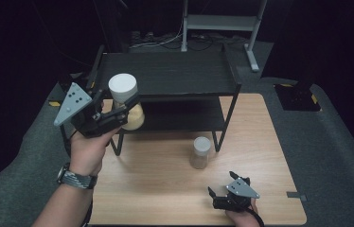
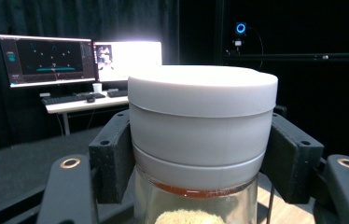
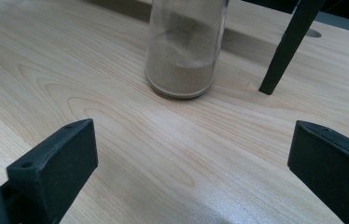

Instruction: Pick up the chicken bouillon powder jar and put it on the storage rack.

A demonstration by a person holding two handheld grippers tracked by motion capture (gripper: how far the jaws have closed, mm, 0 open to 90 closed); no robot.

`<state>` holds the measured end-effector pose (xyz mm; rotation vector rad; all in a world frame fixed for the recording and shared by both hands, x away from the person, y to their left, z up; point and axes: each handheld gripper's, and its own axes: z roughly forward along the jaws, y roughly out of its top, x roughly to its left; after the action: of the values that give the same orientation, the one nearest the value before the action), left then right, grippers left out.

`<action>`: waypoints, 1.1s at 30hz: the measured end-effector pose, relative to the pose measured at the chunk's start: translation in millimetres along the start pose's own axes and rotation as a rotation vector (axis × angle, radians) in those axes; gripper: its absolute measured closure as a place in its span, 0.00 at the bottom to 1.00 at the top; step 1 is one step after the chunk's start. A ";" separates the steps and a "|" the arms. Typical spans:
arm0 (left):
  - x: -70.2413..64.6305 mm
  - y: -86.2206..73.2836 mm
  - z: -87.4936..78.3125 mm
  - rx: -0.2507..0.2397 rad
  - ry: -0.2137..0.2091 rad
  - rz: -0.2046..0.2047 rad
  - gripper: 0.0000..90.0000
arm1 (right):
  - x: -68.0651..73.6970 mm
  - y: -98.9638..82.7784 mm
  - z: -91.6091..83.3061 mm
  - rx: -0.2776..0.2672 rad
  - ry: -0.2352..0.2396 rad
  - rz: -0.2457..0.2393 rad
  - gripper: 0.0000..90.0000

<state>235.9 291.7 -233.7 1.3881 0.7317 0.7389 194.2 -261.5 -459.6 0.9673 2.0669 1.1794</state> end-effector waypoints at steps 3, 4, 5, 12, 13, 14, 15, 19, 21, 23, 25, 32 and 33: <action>1.4 8.8 5.9 -0.004 0.005 0.000 0.38 | -0.2 0.1 0.0 0.000 0.001 0.000 0.01; 1.4 8.8 5.9 -0.004 0.005 0.000 0.38 | -0.2 0.1 0.0 0.000 0.001 0.000 0.01; 1.4 10.2 7.1 -0.005 0.006 -0.003 0.38 | -0.3 0.0 0.0 0.000 0.001 0.000 0.01; 3.9 19.2 18.3 -0.009 0.011 -0.015 0.38 | -0.6 -0.2 -0.1 -0.001 0.002 0.001 0.01; 3.8 20.1 20.0 -0.009 0.012 -0.014 0.38 | -0.7 -0.2 -0.1 -0.001 0.002 0.002 0.01; 3.5 21.1 21.8 -0.008 0.015 -0.013 0.38 | -0.8 -0.2 0.0 -0.001 0.002 0.003 0.01; 3.4 22.3 24.4 -0.006 0.019 -0.011 0.38 | -0.8 -0.1 -0.1 0.000 0.002 0.004 0.01; 4.0 25.0 32.8 -0.004 0.033 -0.013 0.38 | -1.1 -0.3 -0.2 -0.002 0.003 0.007 0.01; 5.0 25.8 37.1 -0.005 0.038 -0.013 0.38 | -1.4 -0.5 -0.2 -0.002 0.003 0.009 0.01; 6.3 27.1 43.4 -0.003 0.047 -0.014 0.38 | -1.7 -0.6 -0.3 -0.003 0.004 0.012 0.01; 6.9 28.2 48.3 -0.002 0.054 -0.011 0.38 | -1.9 -0.7 -0.4 -0.004 0.005 0.012 0.01; 9.7 31.0 64.2 0.006 0.082 -0.007 0.38 | -1.9 -1.1 -0.5 -0.006 0.005 0.012 0.01; 10.4 31.3 68.2 0.008 0.090 -0.005 0.38 | -2.0 -1.2 -0.5 -0.007 0.005 0.013 0.01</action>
<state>296.5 262.0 -199.3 1.3666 0.8091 0.7987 194.6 -263.8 -460.2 0.9770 2.0624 1.1956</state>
